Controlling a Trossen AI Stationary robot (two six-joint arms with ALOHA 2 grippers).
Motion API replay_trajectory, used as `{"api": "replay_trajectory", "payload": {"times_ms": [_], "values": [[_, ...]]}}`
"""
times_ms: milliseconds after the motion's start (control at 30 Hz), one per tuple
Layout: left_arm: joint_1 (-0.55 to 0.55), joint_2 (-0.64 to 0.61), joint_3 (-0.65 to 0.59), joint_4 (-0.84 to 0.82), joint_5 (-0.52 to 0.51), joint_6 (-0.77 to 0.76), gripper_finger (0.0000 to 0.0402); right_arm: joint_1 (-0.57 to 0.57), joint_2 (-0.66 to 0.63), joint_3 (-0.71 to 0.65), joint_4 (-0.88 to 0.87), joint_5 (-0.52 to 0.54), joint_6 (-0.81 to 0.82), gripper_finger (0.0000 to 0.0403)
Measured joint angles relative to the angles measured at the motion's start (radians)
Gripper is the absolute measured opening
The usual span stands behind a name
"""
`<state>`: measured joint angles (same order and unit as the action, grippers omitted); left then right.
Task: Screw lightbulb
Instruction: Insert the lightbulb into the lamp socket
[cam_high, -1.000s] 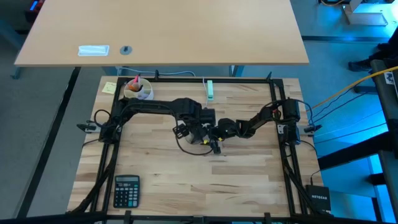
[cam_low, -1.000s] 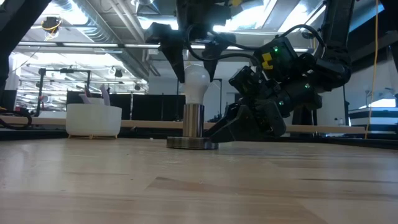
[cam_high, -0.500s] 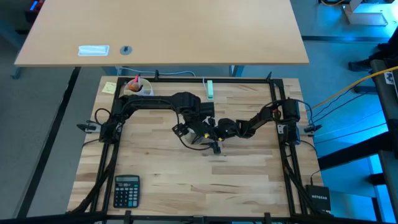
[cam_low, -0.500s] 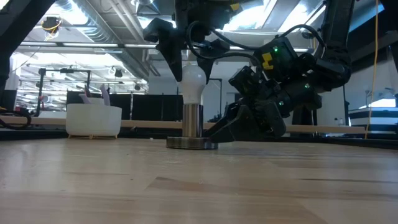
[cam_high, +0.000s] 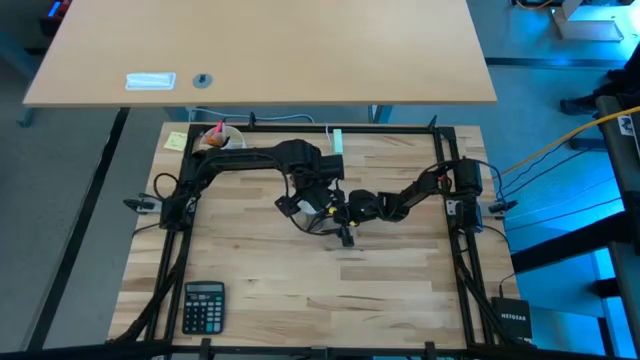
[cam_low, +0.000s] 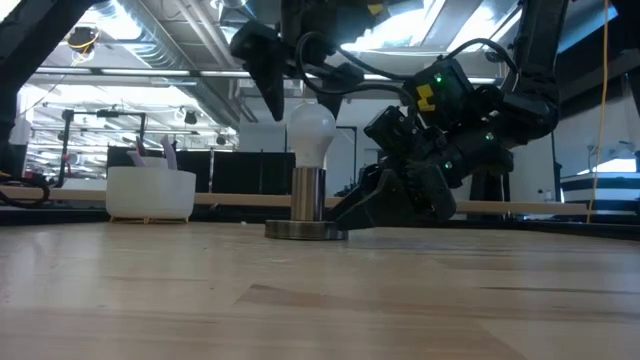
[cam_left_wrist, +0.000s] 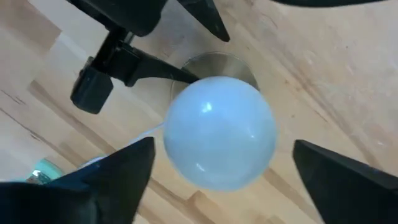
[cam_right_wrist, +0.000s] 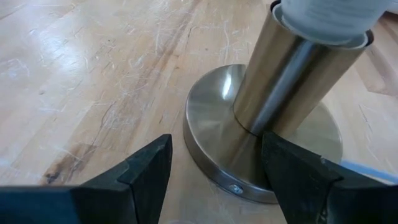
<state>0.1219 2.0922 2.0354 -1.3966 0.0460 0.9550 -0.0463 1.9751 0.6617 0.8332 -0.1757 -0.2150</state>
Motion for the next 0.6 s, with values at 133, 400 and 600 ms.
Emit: {"api": "replay_trajectory", "payload": {"times_ms": [133,400,600], "values": [[-0.006,-0.002,0.000,0.023,0.001,0.016,0.0390,0.000,0.000,0.000,0.000,0.000,0.000,0.0248],[-0.006,-0.002,0.000,0.082,0.003,0.000,0.0371,0.000,0.000,0.000,-0.001,0.000,0.000,0.0248],[-0.009,-0.002,0.000,0.100,0.003,-0.052,0.0371,0.000,-0.001,0.001,-0.010,0.000,0.000,0.0248]]}}
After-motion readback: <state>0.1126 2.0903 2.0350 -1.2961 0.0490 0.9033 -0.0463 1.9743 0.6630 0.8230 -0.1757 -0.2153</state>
